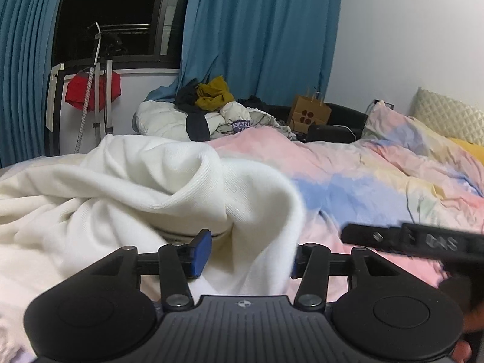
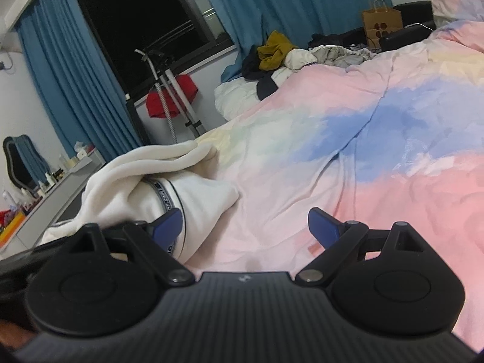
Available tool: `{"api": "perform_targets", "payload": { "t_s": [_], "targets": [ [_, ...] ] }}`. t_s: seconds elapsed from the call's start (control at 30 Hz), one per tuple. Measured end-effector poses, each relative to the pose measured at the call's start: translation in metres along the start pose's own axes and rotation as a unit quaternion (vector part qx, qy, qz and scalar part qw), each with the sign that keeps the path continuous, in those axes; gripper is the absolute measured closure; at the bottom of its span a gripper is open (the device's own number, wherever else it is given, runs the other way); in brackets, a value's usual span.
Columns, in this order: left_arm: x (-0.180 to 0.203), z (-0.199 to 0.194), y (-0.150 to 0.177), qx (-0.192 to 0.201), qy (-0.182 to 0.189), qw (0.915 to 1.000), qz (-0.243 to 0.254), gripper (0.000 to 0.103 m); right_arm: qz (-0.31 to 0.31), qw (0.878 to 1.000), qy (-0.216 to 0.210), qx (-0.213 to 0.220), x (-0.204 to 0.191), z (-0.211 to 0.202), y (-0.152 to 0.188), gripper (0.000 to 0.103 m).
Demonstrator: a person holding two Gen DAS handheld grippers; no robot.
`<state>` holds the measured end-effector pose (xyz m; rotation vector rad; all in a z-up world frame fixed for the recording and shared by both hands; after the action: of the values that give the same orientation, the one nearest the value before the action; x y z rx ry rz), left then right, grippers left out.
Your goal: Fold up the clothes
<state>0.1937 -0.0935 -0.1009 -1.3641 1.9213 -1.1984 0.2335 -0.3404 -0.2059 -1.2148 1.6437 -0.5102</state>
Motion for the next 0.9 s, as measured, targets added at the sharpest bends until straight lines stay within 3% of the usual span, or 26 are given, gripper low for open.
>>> {"api": "perform_targets", "payload": {
  "t_s": [0.17, 0.2, 0.23, 0.33, 0.63, 0.77, 0.9],
  "targets": [
    [0.007, 0.036, -0.011, -0.021, -0.015, 0.9996, -0.008, 0.059, 0.024, 1.0, 0.008, 0.007, 0.015, 0.001, -0.006, 0.012],
    [0.009, 0.042, -0.013, -0.025, -0.017, 0.9995, -0.007, 0.069, 0.028, 1.0, 0.01, 0.007, 0.018, 0.003, -0.007, 0.012],
    [0.011, 0.046, -0.015, -0.03, -0.015, 0.9994, -0.006, 0.086, 0.032, 0.999, 0.009, 0.006, 0.019, 0.004, -0.008, 0.012],
    [0.015, 0.044, -0.018, -0.033, -0.013, 0.9994, 0.005, 0.092, 0.041, 0.999, 0.009, 0.008, 0.023, 0.006, -0.009, 0.012],
    [-0.004, -0.021, -0.007, -0.028, -0.005, 0.9996, 0.005, 0.094, 0.082, 0.996, -0.025, 0.004, 0.027, 0.006, -0.009, 0.012],
    [-0.018, -0.053, 0.016, -0.028, 0.01, 0.9988, -0.038, 0.094, 0.118, 0.991, -0.061, -0.007, 0.025, 0.004, -0.01, 0.012],
    [-0.032, -0.064, 0.035, -0.036, 0.021, 0.9945, -0.096, 0.094, 0.163, 0.98, -0.106, -0.044, 0.018, 0.029, -0.025, 0.029]
  ]
}}
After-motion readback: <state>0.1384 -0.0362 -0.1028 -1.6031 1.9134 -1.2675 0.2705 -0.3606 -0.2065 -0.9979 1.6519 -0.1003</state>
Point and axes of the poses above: each gripper's, at about its wrist camera, not at the fingertips, and z roughly the way its jaws point, x to its right, y to its underside, the point moved 7 cm from there along z, roughly the way its jaws point, and after that the axes turned 1 degree about -x, right-handed, at the moved point
